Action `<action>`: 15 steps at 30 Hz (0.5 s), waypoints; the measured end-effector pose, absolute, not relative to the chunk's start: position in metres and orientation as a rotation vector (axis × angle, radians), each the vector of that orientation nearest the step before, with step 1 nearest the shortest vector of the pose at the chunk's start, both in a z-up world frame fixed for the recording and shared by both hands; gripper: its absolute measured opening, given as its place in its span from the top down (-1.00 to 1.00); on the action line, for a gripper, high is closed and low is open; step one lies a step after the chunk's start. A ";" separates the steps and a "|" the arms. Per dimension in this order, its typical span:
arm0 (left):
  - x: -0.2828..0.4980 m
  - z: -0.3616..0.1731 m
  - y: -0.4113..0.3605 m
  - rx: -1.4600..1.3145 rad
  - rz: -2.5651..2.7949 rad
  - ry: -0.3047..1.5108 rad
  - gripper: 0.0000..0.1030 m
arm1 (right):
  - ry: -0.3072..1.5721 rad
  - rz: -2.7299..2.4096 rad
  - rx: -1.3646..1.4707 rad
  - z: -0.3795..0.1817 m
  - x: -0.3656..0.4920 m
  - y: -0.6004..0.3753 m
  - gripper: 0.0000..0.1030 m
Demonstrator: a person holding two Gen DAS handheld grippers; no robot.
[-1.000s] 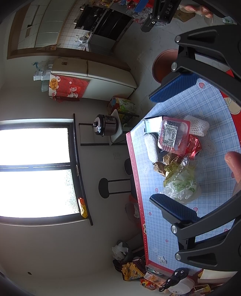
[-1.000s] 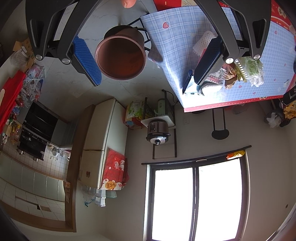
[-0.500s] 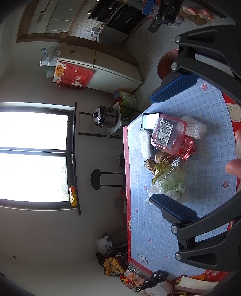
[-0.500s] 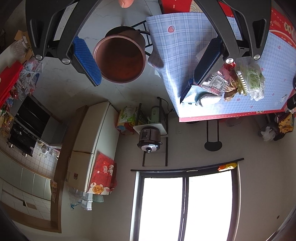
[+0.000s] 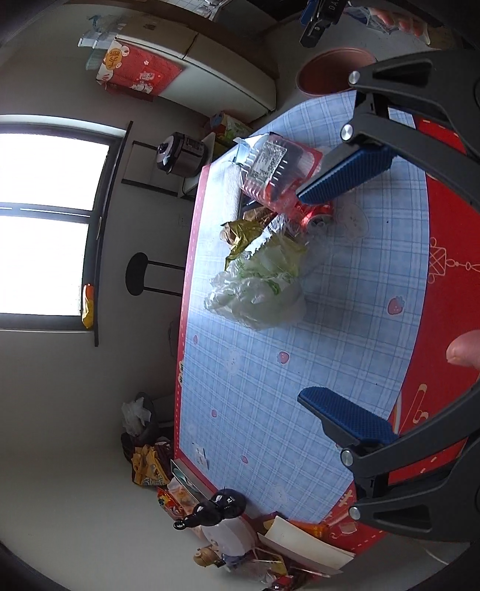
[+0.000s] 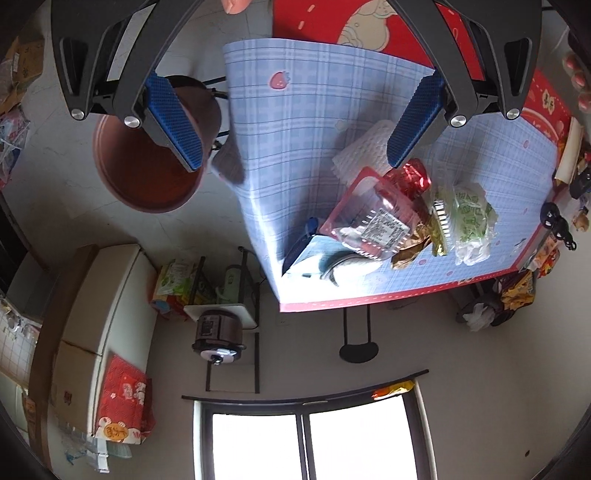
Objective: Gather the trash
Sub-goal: 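Reach the right tool to the clear plastic bottle and grasp it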
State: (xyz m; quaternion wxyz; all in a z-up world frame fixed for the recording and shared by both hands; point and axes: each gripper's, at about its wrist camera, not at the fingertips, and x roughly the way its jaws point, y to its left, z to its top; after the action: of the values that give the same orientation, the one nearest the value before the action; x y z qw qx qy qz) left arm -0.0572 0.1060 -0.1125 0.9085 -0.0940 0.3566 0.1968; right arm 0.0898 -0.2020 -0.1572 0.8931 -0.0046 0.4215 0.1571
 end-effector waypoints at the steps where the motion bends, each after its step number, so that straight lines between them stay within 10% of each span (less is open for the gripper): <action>1: -0.057 -0.116 0.115 -0.203 0.415 0.749 -0.89 | 0.883 0.328 -0.006 -0.159 0.092 -0.196 -0.90; 15: 0.001 -0.145 0.189 -0.196 0.317 0.786 -0.89 | 0.879 0.357 0.092 -0.194 0.142 -0.142 -0.89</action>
State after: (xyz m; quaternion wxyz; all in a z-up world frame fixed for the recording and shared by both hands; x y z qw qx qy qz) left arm 0.0014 0.1890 -0.1450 0.9069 -0.0947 0.3807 0.1536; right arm 0.1422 -0.1422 -0.1944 0.8885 0.0441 0.4232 0.1720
